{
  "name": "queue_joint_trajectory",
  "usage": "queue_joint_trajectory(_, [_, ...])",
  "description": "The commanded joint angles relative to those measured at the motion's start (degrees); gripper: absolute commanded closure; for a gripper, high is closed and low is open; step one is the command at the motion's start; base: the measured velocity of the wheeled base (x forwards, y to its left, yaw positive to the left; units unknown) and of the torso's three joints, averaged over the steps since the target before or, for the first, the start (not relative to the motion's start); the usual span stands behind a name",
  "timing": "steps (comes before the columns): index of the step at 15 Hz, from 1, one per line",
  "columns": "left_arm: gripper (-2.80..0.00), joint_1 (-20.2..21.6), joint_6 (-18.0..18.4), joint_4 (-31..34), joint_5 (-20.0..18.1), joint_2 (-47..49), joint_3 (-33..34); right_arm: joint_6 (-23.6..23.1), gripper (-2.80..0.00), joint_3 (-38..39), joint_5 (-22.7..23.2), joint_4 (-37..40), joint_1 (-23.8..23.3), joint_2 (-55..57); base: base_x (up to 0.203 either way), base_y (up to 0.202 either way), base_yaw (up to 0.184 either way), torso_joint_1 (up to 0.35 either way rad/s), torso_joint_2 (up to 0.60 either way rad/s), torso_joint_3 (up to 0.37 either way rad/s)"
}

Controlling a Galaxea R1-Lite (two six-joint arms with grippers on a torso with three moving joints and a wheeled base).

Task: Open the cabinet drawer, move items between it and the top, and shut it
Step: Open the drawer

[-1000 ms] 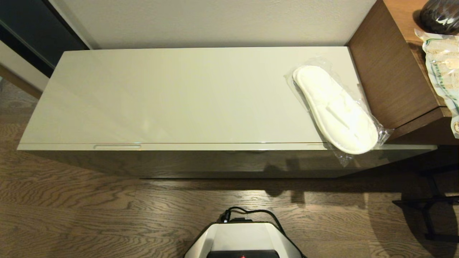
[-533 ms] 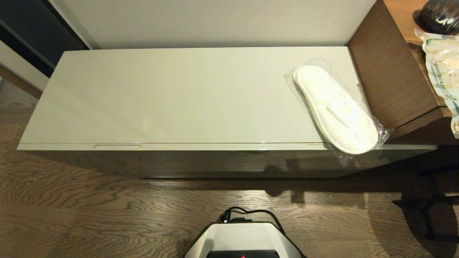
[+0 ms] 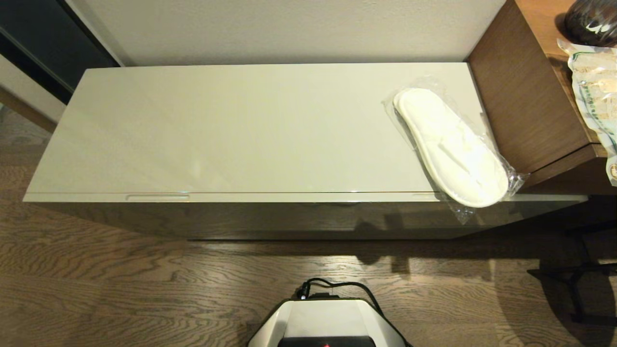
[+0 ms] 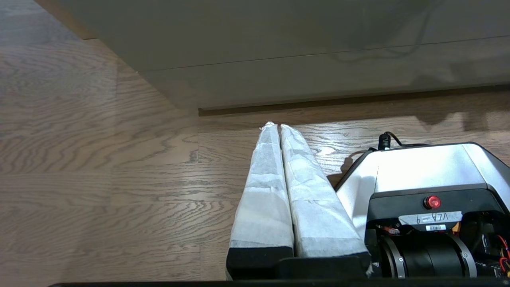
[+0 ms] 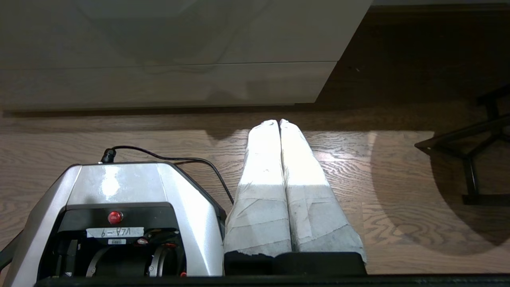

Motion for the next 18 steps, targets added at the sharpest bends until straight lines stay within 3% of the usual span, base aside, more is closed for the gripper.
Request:
queue_joint_trajectory(1, [0.00,0.02,-0.35,-0.07,0.14,0.15,-0.04,-0.02,0.00,-0.01,0.00,0.05,0.00,0.07,0.000,0.000,0.000,0.000,0.00,0.000])
queue_joint_trajectory(3, [0.00,0.02,-0.08,0.46,0.44,0.54,-1.11,-0.02,0.00,-0.01,0.00,0.05,0.00,0.07,0.000,0.000,0.000,0.000,0.00,0.000])
queue_joint_trajectory(5, [0.00,0.05,-1.24,2.88,0.50,5.06,-9.45,-0.02,0.00,-0.01,0.00,-0.03,0.00,0.07,0.000,0.000,0.000,0.000,0.00,0.000])
queue_joint_trajectory(8, [0.00,0.21,-8.07,5.36,-0.40,20.97,-26.38,-0.02,0.00,-0.01,0.00,-0.03,0.00,0.07,0.000,0.000,0.000,0.000,0.00,0.000])
queue_joint_trajectory(11, [0.00,0.17,-12.86,6.19,-3.85,38.95,-36.18,-0.02,0.00,-0.01,0.00,0.05,0.00,0.07,0.000,0.000,0.000,0.000,0.00,0.000])
queue_joint_trajectory(14, [0.00,-0.38,-15.08,6.27,-10.35,51.84,-38.33,-0.02,0.00,-0.01,0.00,0.05,0.00,0.07,0.000,0.000,0.000,0.000,0.00,0.000])
queue_joint_trajectory(16, [0.00,-1.14,-16.10,4.82,-12.16,59.02,-38.46,-0.02,0.00,-0.01,0.00,-0.03,-0.09,0.07,0.000,0.000,0.000,0.000,0.00,0.000])
queue_joint_trajectory(18, [0.00,-1.44,-16.59,-4.36,-12.76,67.03,-37.23,-0.02,0.00,-0.01,0.00,0.05,0.00,0.07,0.000,0.000,0.000,0.000,0.00,0.000])
